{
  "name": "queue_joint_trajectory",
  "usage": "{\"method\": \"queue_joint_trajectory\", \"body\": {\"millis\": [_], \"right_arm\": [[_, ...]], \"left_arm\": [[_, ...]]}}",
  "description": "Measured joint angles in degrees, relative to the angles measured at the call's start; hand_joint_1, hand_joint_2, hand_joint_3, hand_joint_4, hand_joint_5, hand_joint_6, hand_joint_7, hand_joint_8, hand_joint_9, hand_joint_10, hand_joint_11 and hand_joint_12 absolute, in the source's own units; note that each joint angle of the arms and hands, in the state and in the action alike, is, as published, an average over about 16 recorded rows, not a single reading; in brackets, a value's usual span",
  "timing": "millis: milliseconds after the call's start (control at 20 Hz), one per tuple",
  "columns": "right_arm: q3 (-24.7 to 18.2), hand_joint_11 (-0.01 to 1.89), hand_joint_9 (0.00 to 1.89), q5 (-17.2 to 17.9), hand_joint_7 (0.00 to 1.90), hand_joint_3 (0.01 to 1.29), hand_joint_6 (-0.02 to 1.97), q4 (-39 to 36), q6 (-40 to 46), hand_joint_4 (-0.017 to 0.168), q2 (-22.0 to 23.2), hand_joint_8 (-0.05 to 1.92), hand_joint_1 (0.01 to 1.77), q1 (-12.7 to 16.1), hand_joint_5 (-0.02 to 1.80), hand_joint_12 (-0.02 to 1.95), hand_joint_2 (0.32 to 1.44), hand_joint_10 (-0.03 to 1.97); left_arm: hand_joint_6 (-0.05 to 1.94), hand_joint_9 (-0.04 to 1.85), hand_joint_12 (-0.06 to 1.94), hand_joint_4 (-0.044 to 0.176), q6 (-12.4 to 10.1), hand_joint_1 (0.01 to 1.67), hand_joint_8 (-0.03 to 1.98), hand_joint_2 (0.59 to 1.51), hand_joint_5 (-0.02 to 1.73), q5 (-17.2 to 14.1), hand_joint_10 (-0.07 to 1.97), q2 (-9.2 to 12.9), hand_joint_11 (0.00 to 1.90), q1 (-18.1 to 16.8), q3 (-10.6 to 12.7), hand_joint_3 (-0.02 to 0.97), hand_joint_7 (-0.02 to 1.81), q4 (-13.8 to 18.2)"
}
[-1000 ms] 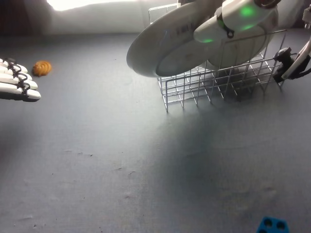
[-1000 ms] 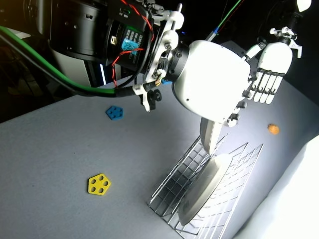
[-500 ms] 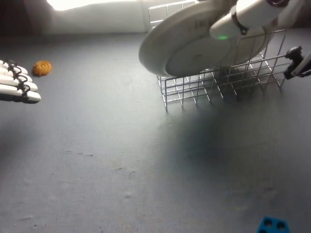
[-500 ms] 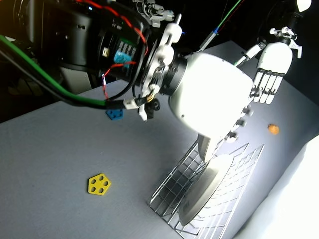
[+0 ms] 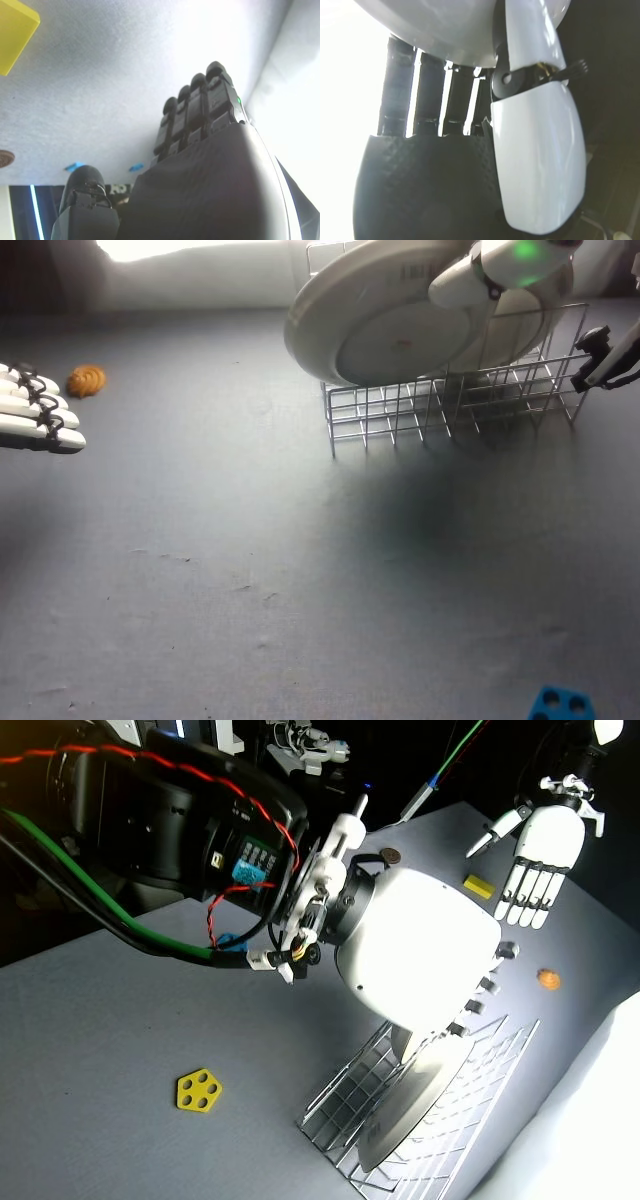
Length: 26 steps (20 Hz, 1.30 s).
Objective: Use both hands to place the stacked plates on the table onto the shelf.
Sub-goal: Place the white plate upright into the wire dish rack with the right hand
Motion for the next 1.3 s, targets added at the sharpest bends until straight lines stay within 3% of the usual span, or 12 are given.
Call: {"method": "queue_joint_trajectory", "body": {"millis": [1300], "right_arm": [[4.37, 0.75, 1.00, 2.11, 1.08, 0.01, 0.79, 0.15, -0.10, -0.009, -3.85, 0.74, 1.40, -3.34, 0.99, 1.14, 0.97, 1.05]], "left_arm": [[0.02, 0.02, 0.00, 0.000, 0.35, 0.02, 0.00, 1.094, 0.02, 0.03, 0.00, -0.35, 0.02, 0.43, -0.35, 0.017, 0.02, 0.10]]}}
